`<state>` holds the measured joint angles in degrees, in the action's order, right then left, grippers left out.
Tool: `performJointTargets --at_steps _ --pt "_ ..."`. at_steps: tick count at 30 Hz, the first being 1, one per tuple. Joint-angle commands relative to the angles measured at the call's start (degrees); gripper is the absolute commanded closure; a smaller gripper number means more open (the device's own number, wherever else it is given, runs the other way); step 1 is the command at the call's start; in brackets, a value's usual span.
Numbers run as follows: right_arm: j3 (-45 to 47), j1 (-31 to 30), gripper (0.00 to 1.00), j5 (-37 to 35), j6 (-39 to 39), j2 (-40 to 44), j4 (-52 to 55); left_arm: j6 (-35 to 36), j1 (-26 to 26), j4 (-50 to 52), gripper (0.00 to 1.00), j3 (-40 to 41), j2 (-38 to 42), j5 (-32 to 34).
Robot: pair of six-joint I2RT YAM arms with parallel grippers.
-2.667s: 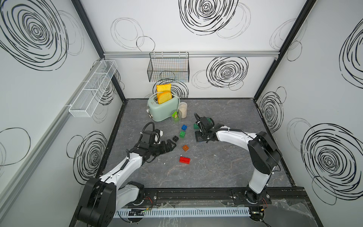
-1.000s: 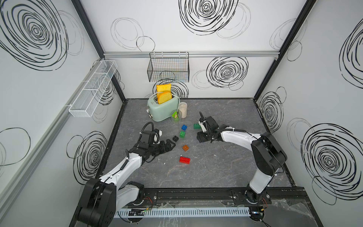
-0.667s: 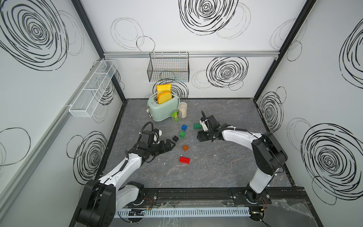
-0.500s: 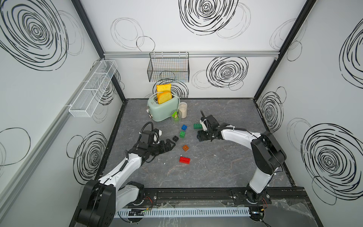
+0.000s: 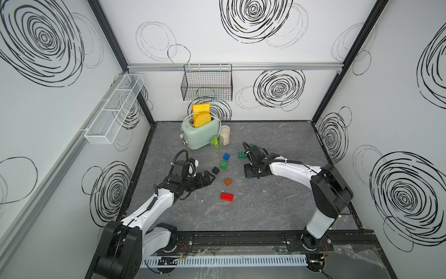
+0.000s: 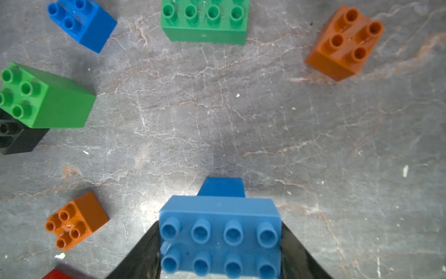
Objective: Assemble the letter f with lego
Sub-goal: Assemble the lego brick with the lego brick.
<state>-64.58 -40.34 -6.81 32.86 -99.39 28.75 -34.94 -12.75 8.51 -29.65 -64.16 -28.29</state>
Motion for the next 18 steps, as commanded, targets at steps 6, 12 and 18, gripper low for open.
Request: performJointTargets --at_steps 6,12,18 --pt "2.7 -0.9 0.31 0.6 5.8 0.5 10.3 0.1 -0.5 -0.8 0.02 0.3 0.6 0.9" --pt "2.2 -0.9 0.23 0.7 5.8 0.6 10.3 0.2 -0.5 -0.7 0.02 0.3 1.0 1.2" --pt "1.6 -1.0 0.14 0.2 5.6 2.0 10.0 0.2 -0.6 -0.5 0.02 0.3 1.2 1.3"
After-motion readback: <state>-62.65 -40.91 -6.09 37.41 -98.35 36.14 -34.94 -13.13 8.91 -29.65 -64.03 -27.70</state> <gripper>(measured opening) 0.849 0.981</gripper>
